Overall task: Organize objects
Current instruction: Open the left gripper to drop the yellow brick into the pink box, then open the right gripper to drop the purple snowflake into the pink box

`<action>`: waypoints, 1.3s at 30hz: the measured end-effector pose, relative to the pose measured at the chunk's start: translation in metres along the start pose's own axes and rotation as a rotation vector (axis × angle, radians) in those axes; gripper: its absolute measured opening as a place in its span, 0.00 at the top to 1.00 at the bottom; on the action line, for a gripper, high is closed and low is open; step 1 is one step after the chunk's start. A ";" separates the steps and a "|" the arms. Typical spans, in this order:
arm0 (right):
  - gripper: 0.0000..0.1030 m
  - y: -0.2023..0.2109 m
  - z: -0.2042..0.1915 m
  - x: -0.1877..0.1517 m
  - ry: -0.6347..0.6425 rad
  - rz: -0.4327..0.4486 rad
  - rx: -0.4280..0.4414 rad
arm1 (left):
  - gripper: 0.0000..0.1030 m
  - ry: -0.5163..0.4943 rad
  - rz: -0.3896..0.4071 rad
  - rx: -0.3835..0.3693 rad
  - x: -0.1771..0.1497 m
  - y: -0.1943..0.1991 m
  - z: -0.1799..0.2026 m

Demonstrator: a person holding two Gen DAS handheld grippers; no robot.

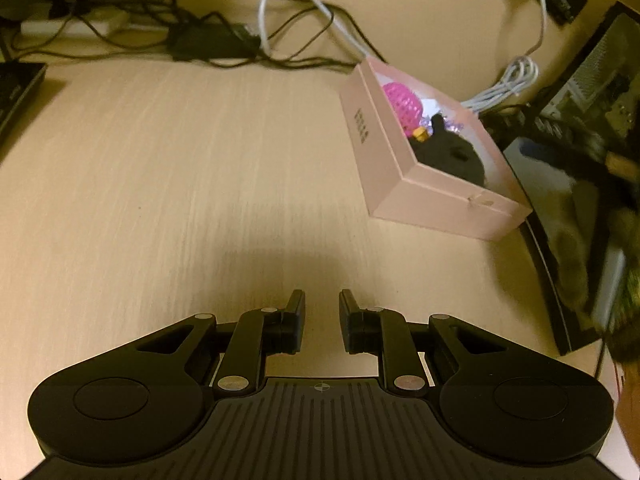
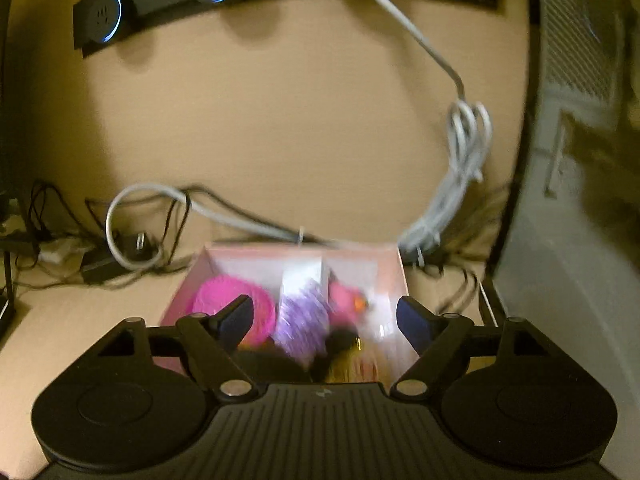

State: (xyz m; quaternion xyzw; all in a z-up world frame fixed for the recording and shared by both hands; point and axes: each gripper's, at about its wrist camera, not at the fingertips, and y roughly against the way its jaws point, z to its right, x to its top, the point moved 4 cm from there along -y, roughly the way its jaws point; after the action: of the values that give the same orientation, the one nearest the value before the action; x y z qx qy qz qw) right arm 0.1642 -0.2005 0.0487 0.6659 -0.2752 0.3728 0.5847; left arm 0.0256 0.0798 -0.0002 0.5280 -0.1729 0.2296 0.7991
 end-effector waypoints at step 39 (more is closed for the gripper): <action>0.24 -0.012 -0.027 -0.040 0.075 -0.078 -0.050 | 0.01 -0.050 0.149 0.194 0.120 -0.085 -0.007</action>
State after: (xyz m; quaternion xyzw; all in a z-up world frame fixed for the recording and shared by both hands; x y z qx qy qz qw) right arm 0.1461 -0.1744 0.0101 0.6470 -0.2360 0.3674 0.6250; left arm 0.1730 0.0795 -0.0058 0.5942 -0.2083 0.2909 0.7204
